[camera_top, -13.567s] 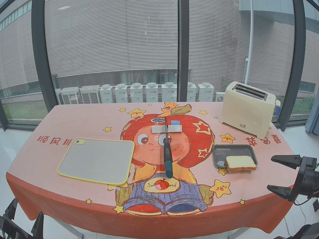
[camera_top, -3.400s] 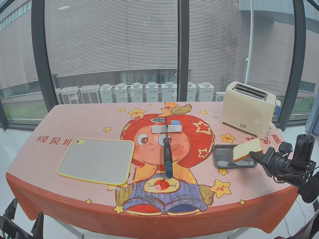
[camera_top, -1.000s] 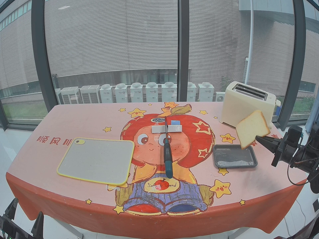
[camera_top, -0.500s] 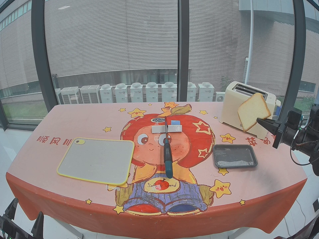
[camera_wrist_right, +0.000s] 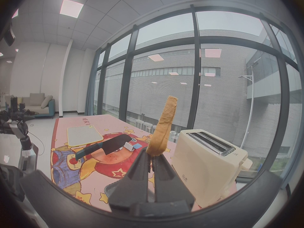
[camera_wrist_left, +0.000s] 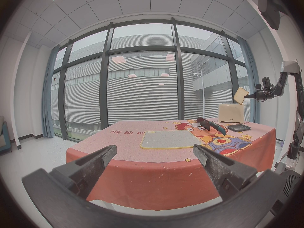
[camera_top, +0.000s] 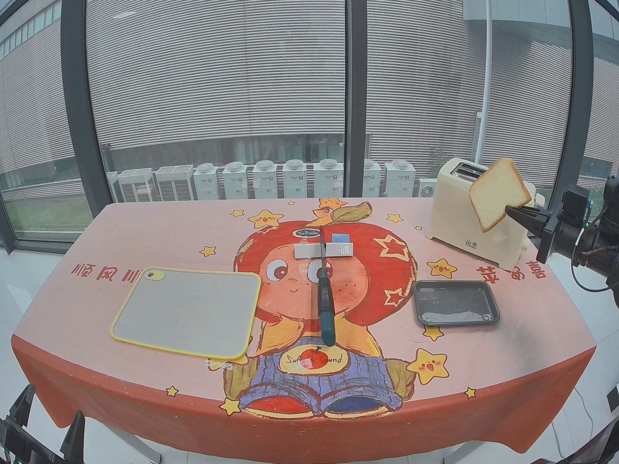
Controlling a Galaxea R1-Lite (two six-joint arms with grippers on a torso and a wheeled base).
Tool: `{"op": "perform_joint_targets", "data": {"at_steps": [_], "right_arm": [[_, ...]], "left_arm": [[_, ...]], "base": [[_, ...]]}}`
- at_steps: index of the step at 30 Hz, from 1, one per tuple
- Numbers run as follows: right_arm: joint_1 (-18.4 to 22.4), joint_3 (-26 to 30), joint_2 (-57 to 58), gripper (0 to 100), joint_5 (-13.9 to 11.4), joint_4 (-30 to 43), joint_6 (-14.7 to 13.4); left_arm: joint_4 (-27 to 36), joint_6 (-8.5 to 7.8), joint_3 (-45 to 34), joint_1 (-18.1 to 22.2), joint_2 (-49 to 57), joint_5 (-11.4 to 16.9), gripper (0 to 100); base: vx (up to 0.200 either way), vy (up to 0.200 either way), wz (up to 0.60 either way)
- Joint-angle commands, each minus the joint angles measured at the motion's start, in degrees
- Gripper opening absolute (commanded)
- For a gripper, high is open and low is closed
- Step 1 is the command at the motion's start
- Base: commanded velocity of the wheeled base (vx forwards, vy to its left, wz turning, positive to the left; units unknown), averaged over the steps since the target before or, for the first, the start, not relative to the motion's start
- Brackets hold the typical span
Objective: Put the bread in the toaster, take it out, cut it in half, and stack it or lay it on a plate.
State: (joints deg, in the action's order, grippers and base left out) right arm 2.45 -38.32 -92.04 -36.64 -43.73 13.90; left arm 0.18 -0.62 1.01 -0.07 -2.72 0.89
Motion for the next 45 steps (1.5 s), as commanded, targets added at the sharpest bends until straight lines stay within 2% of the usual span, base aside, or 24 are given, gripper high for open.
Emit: {"op": "perform_joint_targets", "data": {"at_steps": [1,8,13,14,16,19,20,21,22,23,25,31,32,35,37,45], "right_arm": [[1.1,-2.6,-0.1,0,-0.9,2.0,1.6],[1.5,-6.4,-0.1,0,-3.1,7.3,6.0],[1.5,-9.0,-0.2,0,-3.4,10.7,8.1],[1.5,-11.0,-0.3,0,-3.9,13.0,10.1],[1.6,-11.8,-0.3,0,-4.5,14.2,11.0],[1.5,-13.7,-0.2,0,-5.5,18.2,14.1],[1.5,-13.7,-0.2,0,-5.5,18.2,14.1],[1.5,-14.8,-0.4,0,-5.7,20.0,16.3],[1.4,-14.9,-0.5,0,-5.7,20.4,16.9],[1.4,-15.9,-0.7,0,-6.2,22.1,18.6],[1.4,-17.3,-0.9,0,-8.0,25.0,21.7],[1.4,-19.5,-1.1,0,-8.9,31.2,28.2],[1.4,-20.0,-1.4,0,-9.4,32.2,29.9],[1.6,-21.0,-2.6,0,-10.9,33.3,32.2],[1.7,-21.2,-2.7,0,-11.7,33.4,32.8],[1.7,-22.2,-2.5,0,-11.8,34.3,32.9]], "left_arm": [[0.0,0.01,-1.0,-0.1,-0.1,0.0,100],[0.1,-0.08,-1.0,0.0,-0.1,-0.3,100],[0.0,-0.08,-1.0,0.0,-0.1,-0.2,100],[0.0,0.01,-1.0,0.0,-0.1,-0.2,100],[0.1,0.01,-1.0,0.0,-0.1,-0.3,100],[0.1,0.09,-1.0,0.0,-0.1,-0.3,100],[0.1,0.09,-1.0,0.0,-0.1,-0.3,100],[0.1,0.09,-1.0,0.0,-0.1,-0.3,100],[0.1,0.09,-1.0,0.0,-0.1,-0.3,100],[0.1,0.01,-1.0,0.0,-0.1,-0.4,100],[0.1,0.01,-1.0,0.0,-0.1,-0.4,100],[0.1,0.01,-1.0,0.0,-0.1,-0.4,100],[0.1,0.01,-1.0,0.0,-0.1,-0.4,100],[0.1,0.01,-1.0,0.0,-0.1,-0.3,100],[0.1,0.01,-1.0,0.0,-0.1,-0.3,100],[0.1,-0.08,-1.0,0.0,-0.1,-0.5,100]], "base": [[0.0,0.0,0.0],[0.0,0.0,0.0],[0.0,0.0,0.0],[0.0,0.0,0.0],[0.0,0.0,0.0],[0.0,0.0,0.0],[0.0,0.0,0.0],[0.0,0.0,0.0],[0.0,0.0,0.0],[0.0,0.0,0.0],[0.0,0.0,0.0],[0.0,0.0,0.0],[0.0,0.0,0.0],[0.0,0.0,0.0],[0.0,0.0,0.0],[0.0,0.0,0.0]]}}
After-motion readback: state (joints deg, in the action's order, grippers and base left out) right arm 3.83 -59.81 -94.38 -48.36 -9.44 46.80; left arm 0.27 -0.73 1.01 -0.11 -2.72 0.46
